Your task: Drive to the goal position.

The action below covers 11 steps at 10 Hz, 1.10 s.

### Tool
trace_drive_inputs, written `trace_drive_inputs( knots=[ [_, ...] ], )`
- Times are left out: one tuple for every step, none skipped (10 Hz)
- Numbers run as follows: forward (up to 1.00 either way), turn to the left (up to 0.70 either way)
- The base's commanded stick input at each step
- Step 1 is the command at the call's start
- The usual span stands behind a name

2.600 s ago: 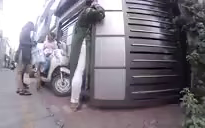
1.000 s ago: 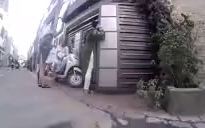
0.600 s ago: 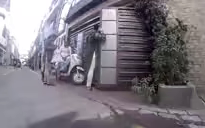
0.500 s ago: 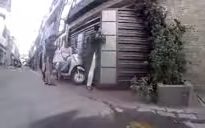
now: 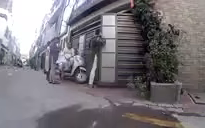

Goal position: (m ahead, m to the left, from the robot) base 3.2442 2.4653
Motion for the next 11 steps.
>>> trace_drive_inputs(
  knots=[
    [0.16, 0.74],
    [0.34, 0.78],
    [0.7, 0.35],
    [0.7, 0.35],
    [0.7, 0.35],
    [0.7, 0.35],
    [0.7, 0.35],
    [0.7, 0.35],
    [0.7, 0.35],
    [0.7, 0.35],
    [0.7, 0.35]
  ],
)
